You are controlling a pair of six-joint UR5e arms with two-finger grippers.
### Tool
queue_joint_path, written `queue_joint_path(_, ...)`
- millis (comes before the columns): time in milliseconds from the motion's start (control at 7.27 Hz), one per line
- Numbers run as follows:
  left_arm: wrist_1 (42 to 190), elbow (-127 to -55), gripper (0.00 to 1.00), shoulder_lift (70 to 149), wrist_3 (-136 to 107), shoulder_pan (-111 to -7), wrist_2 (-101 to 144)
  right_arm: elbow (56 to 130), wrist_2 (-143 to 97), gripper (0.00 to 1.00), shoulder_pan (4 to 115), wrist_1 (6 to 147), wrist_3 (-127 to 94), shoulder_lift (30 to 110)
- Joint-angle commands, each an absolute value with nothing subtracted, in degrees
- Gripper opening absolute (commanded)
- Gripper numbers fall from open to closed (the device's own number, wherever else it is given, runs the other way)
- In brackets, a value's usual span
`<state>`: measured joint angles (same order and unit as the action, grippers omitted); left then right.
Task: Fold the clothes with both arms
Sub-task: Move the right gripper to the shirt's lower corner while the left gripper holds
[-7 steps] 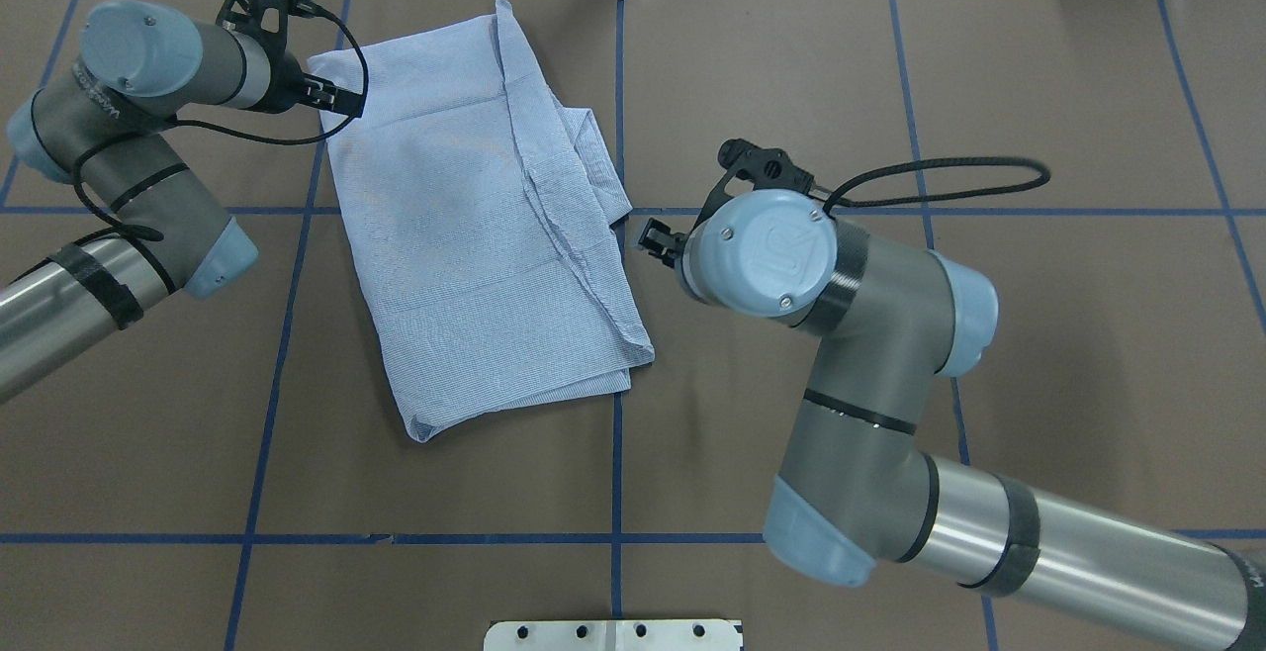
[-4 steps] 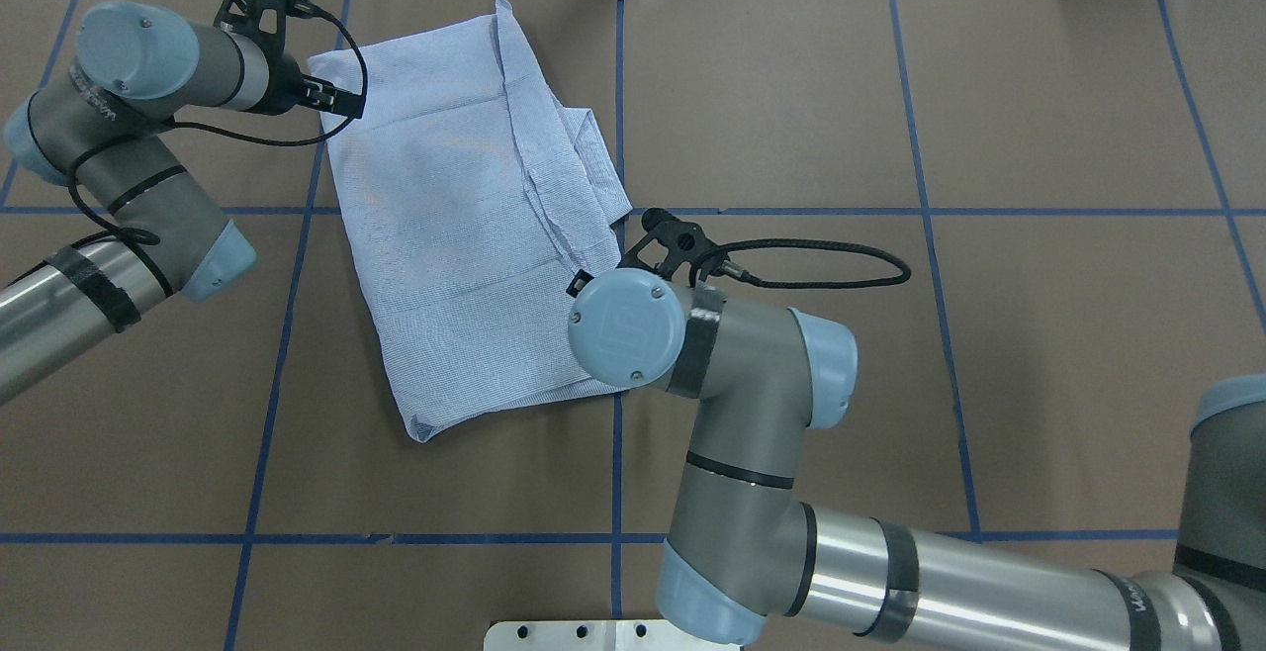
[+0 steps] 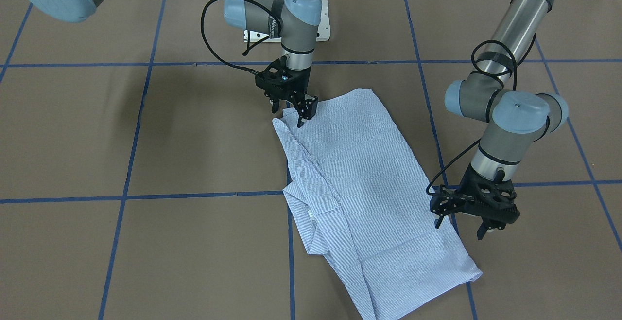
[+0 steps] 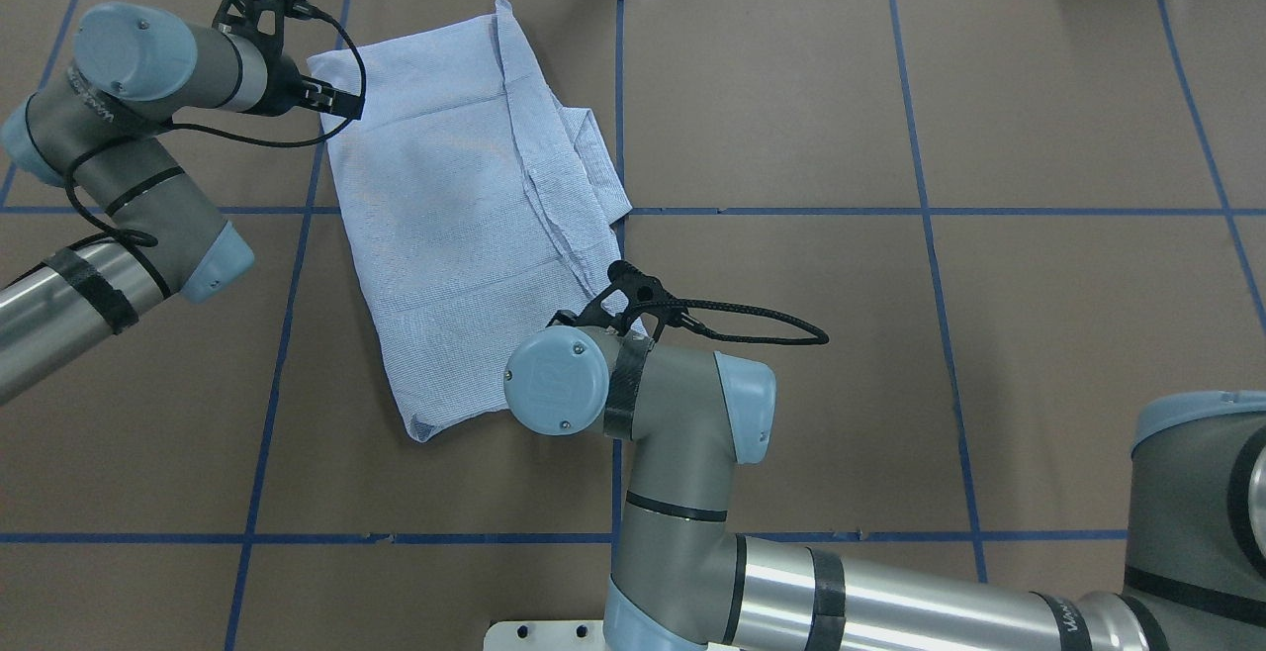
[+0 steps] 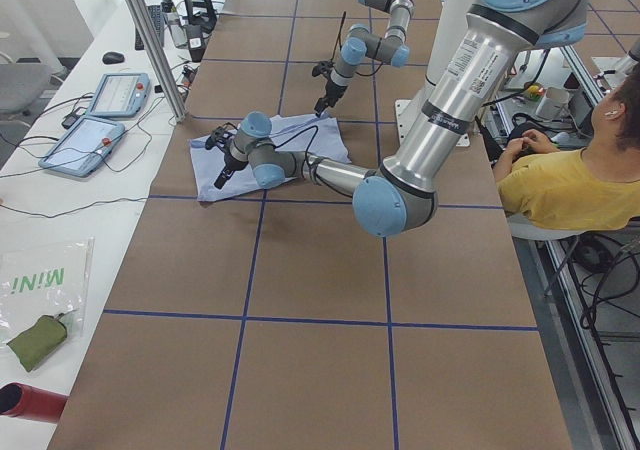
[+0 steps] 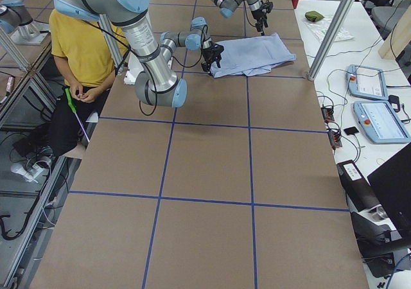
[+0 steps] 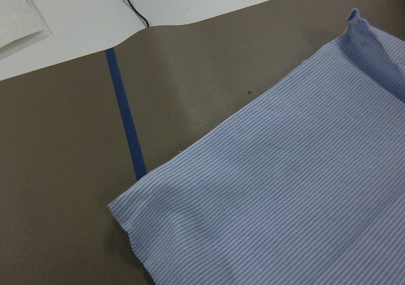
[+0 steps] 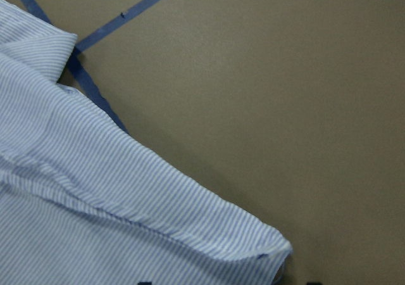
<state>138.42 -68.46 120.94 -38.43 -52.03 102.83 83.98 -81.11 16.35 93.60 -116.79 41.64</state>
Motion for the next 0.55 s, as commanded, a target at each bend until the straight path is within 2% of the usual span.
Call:
queue_joint_path(0, 138.4, -68.5, 1.00, 120.9, -38.5, -52.0, 102.8, 83.6, -81.0, 0.68, 15.6, 93.7, -117.5, 41.4)
queue_joint_path(138, 138.7, -68.5, 1.00, 120.2, -38.5, -51.9, 102.8, 83.7, -81.0, 0.49, 15.5, 93.7, -117.8, 41.3)
queue_joint_path(275, 140.5, -68.5, 1.00, 119.5, -38.5, -51.9, 102.8, 83.7, -81.0, 0.17, 15.5, 93.6, -117.9, 41.3)
queue_joint_path(413, 140.9, -68.5, 1.00, 119.3, -38.6, -51.9, 102.8, 83.7, -81.0, 0.00, 15.5, 93.6, -117.8, 41.3)
